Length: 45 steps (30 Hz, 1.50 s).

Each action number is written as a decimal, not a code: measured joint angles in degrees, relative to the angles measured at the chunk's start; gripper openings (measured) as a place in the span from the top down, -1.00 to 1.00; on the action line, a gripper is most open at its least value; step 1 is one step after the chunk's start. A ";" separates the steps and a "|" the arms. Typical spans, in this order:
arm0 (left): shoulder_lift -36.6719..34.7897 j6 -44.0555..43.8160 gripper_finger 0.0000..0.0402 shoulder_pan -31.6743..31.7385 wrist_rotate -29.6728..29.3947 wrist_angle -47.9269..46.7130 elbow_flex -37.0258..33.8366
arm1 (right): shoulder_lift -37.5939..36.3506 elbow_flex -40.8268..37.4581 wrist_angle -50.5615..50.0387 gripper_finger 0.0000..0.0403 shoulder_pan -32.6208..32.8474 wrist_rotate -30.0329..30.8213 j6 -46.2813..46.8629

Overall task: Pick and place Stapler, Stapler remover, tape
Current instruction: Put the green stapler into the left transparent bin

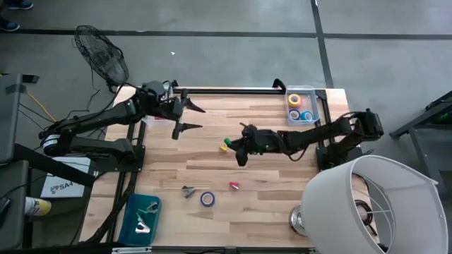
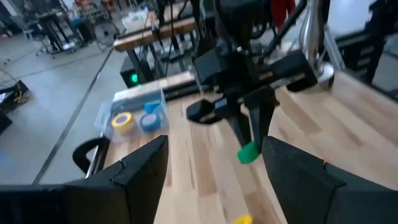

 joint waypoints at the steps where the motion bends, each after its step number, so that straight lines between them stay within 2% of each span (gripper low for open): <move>1: 0.00 -0.89 -0.28 -0.02 0.14 1.00 0.00 | 0.00 0.00 1.98 0.78 -0.24 0.00 -1.02; 11: 0.00 -8.98 -0.28 -0.02 1.56 12.89 0.00 | -0.04 0.07 27.64 0.78 -3.62 -0.03 -11.07; 18: 0.00 -18.13 -0.28 -0.02 0.16 21.36 0.00 | -0.04 0.12 35.37 0.78 -6.14 -4.20 -22.36; 23: 0.06 -23.17 -0.28 -0.02 -0.29 24.04 0.00 | -0.04 4.52 33.49 0.78 -7.95 -6.84 -29.33; 28: 1.65 -27.48 -0.28 -0.02 -0.30 26.95 0.00 | -0.07 11.63 24.68 0.78 -9.51 -11.16 -34.38; 35: 3.19 -29.84 -0.28 -0.02 0.01 33.05 0.02 | -0.07 17.33 19.37 0.78 -10.98 -14.60 -37.04; 45: 3.19 -29.84 -0.28 -0.02 0.05 33.19 0.02 | -0.07 20.16 16.81 0.78 -11.99 -15.34 -38.25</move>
